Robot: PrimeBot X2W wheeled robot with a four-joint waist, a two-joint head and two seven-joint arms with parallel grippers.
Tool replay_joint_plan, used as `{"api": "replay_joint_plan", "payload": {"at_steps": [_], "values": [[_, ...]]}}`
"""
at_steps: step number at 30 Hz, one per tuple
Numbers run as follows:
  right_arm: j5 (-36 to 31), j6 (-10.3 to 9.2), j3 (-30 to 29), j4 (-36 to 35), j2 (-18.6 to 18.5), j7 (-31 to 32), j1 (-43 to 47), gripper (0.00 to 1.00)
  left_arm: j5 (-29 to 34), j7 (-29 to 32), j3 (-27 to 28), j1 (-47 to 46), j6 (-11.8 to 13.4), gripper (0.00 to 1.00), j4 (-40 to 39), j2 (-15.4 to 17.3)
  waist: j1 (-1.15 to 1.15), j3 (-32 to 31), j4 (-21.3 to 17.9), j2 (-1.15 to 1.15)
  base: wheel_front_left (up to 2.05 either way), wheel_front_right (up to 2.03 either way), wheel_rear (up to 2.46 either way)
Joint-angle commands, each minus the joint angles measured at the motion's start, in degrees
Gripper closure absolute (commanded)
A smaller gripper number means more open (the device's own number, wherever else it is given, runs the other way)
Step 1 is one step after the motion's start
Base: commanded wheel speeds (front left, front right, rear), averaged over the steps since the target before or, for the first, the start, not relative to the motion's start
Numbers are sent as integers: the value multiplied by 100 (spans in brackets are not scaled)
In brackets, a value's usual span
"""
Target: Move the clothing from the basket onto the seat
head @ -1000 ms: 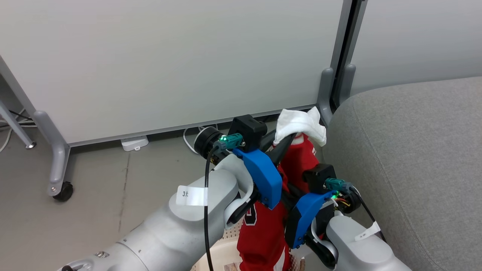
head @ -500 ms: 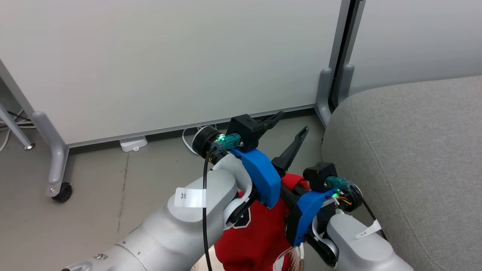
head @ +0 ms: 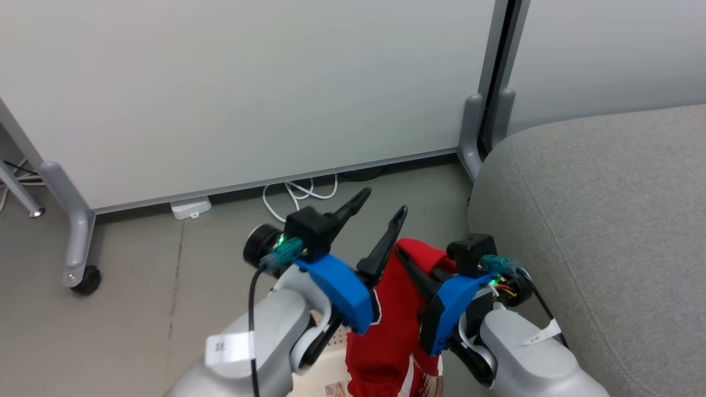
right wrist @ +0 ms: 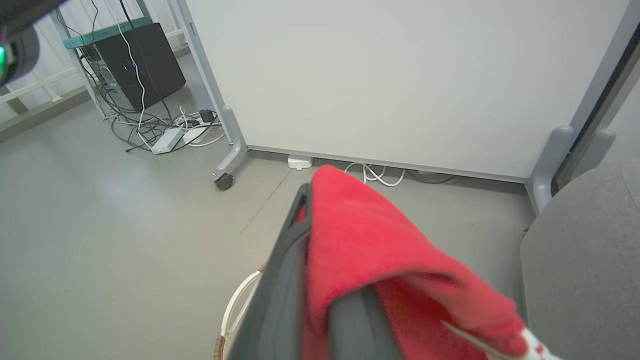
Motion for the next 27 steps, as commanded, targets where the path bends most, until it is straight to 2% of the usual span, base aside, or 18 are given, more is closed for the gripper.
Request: {"api": "replay_joint_plan", "payload": {"at_steps": [1,2,8,15,21,27], "values": [[-59,3,-69,10,-14,-55,-117,100,303,-23,370,492,22,0,-347,188,0,24,10,0,0,0,0],[-59,3,-69,10,-14,-55,-117,100,303,-23,370,492,22,0,-347,188,0,24,10,0,0,0,0],[-224,3,-327,85,-14,-103,-146,100,1162,-19,1364,1587,-48,0,-1221,521,0,80,83,0,0,0,0],[-409,3,-598,18,-14,-120,-60,100,1767,-20,2355,2642,-181,0,-1694,481,0,116,91,0,0,0,0],[-515,3,-730,-58,-14,-130,61,100,2152,-20,2819,3153,-281,0,-1832,384,0,128,75,0,0,0,0],[-589,3,-807,-147,-14,-92,99,100,2351,-20,3030,3312,-321,0,-1830,289,0,147,20,0,0,0,0]]}}
